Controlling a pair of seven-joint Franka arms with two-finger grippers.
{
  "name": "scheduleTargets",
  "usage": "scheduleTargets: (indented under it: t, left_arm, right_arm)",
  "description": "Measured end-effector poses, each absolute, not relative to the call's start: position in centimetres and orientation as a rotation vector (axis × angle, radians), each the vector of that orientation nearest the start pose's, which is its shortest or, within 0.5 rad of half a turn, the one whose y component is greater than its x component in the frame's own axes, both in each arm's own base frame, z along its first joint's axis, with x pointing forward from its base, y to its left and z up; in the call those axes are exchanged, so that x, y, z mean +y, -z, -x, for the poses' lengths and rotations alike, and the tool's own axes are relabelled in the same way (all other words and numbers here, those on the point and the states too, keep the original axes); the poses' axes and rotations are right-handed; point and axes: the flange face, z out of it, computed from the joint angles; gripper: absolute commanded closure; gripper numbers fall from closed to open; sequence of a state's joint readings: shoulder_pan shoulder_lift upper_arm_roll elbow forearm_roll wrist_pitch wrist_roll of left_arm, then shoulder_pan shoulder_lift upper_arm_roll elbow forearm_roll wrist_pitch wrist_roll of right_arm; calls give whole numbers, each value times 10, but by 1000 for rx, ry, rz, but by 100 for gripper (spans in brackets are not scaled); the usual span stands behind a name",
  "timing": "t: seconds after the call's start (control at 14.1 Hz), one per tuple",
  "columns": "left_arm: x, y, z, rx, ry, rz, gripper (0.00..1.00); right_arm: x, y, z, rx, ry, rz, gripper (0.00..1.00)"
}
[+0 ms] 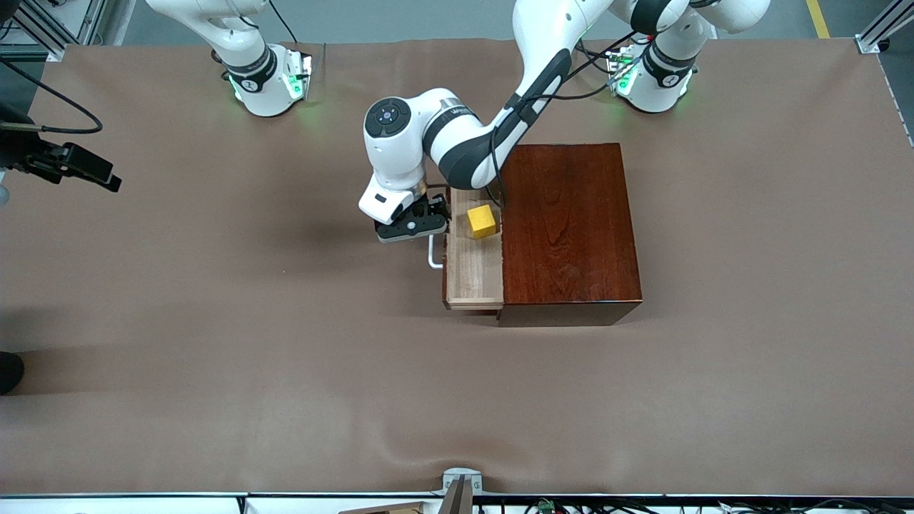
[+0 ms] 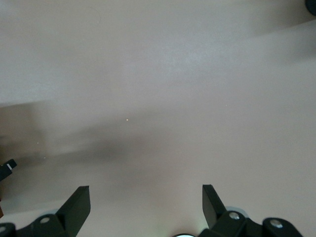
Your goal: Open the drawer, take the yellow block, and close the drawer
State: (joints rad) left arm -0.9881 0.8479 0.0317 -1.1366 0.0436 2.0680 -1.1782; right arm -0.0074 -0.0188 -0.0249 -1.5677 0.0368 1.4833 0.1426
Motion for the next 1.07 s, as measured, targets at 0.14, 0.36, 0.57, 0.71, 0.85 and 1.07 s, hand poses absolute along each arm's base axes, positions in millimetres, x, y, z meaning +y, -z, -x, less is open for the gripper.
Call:
scheduleTargets:
  t: [0.14,0.36,0.57,0.71,0.85,1.07]
  left_arm:
    - [-637,-302,-441,-303,161,3172,0]
    - [-636,-307,-443,-329,168,3174,0]
    - [-636,-333,-447,-350,183,3183,0]
    - [-627,-367,-452,-374,190,3163,0]
    - [-603,-418,-464,-430,218,3134,0]
    - [-532,-505,-492,-481,192,3068,0]
  right_arm:
    - [-13,-629,-539,268,-105,3095,0]
    - [-13,-629,-539,268,-105,3095,0]
    - [-13,-628,-539,269,-112,3095,0]
    - [-13,-622,-541,270,-135,3095,0]
    - [-10,-617,-544,304,-149,3091,0]
    - [15,-615,-545,371,-163,3072,0]
